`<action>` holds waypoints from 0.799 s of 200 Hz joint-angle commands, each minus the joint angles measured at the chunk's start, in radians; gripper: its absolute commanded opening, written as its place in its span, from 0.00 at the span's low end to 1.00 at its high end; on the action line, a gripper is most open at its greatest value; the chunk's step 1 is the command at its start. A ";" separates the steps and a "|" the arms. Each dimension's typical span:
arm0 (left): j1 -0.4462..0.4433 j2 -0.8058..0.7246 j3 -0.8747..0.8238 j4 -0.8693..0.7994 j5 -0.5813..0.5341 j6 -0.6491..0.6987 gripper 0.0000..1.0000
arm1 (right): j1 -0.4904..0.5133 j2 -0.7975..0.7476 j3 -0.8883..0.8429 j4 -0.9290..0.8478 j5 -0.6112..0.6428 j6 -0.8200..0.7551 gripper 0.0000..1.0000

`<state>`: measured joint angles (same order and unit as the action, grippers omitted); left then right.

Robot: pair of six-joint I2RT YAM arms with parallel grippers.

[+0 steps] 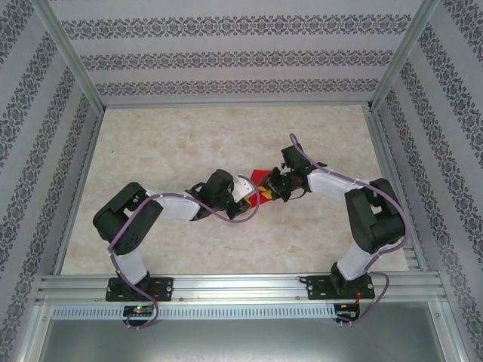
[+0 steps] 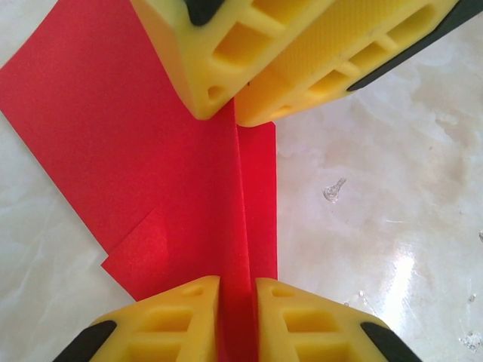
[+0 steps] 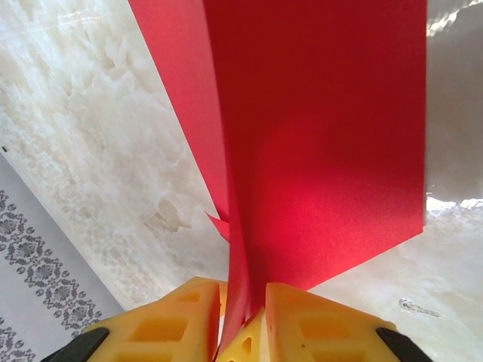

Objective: Fold a paper plane with a square sheet of paper (pick it up from the middle)
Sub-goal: Fourth fold the wing at the center of the table.

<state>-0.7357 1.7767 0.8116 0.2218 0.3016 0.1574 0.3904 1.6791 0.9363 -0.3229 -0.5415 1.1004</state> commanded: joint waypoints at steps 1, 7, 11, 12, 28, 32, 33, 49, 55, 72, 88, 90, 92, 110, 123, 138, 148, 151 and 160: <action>-0.013 0.004 -0.011 0.058 0.030 0.021 0.20 | -0.011 0.017 0.020 -0.012 -0.030 -0.025 0.24; -0.013 0.003 -0.013 0.059 0.031 0.022 0.21 | -0.013 0.020 0.021 -0.011 -0.033 -0.026 0.25; -0.013 0.003 -0.012 0.058 0.030 0.024 0.21 | -0.013 0.021 0.022 -0.011 -0.035 -0.028 0.26; -0.013 0.003 -0.012 0.059 0.029 0.024 0.21 | -0.013 0.021 0.023 -0.012 -0.035 -0.028 0.26; -0.012 0.000 -0.010 0.055 0.025 0.031 0.23 | -0.015 0.028 0.037 -0.026 -0.041 -0.041 0.29; -0.013 0.001 -0.009 0.054 0.024 0.033 0.23 | -0.014 0.030 0.041 -0.030 -0.044 -0.044 0.30; -0.013 0.001 -0.009 0.054 0.025 0.033 0.23 | -0.015 0.031 0.042 -0.031 -0.044 -0.045 0.30; -0.013 0.001 -0.004 0.050 0.026 0.039 0.25 | -0.015 0.044 0.061 -0.050 -0.055 -0.061 0.30; -0.013 -0.001 -0.001 0.047 0.027 0.040 0.25 | -0.016 0.049 0.067 -0.057 -0.058 -0.067 0.30; -0.013 -0.003 -0.001 0.048 0.025 0.042 0.29 | -0.017 0.062 0.083 -0.067 -0.060 -0.077 0.30; -0.013 -0.010 -0.002 0.046 0.021 0.041 0.31 | -0.021 0.075 0.097 -0.075 -0.062 -0.087 0.28; -0.013 -0.010 -0.003 0.047 0.020 0.041 0.31 | -0.022 0.077 0.099 -0.077 -0.061 -0.088 0.28; -0.013 -0.010 -0.003 0.047 0.019 0.041 0.32 | -0.023 0.079 0.101 -0.078 -0.060 -0.089 0.27; -0.013 -0.021 -0.008 0.048 0.014 0.038 0.34 | -0.028 0.085 0.107 -0.087 -0.060 -0.093 0.22; -0.013 -0.029 -0.012 0.048 0.013 0.034 0.35 | -0.029 0.083 0.106 -0.089 -0.056 -0.090 0.17; -0.013 -0.039 -0.017 0.056 0.014 0.028 0.36 | -0.031 0.074 0.101 -0.086 -0.051 -0.081 0.10; -0.013 -0.044 -0.020 0.064 0.014 0.024 0.37 | -0.033 0.063 0.091 -0.073 -0.049 -0.066 0.08; -0.013 -0.046 -0.022 0.066 0.014 0.023 0.37 | -0.034 0.060 0.088 -0.068 -0.048 -0.062 0.08; -0.013 -0.050 -0.025 0.073 0.013 0.017 0.38 | -0.034 0.049 0.077 -0.052 -0.042 -0.044 0.06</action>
<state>-0.7357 1.7641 0.8024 0.2317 0.3073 0.1757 0.3637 1.7470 1.0199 -0.3965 -0.5858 1.0267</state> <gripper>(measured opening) 0.370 0.080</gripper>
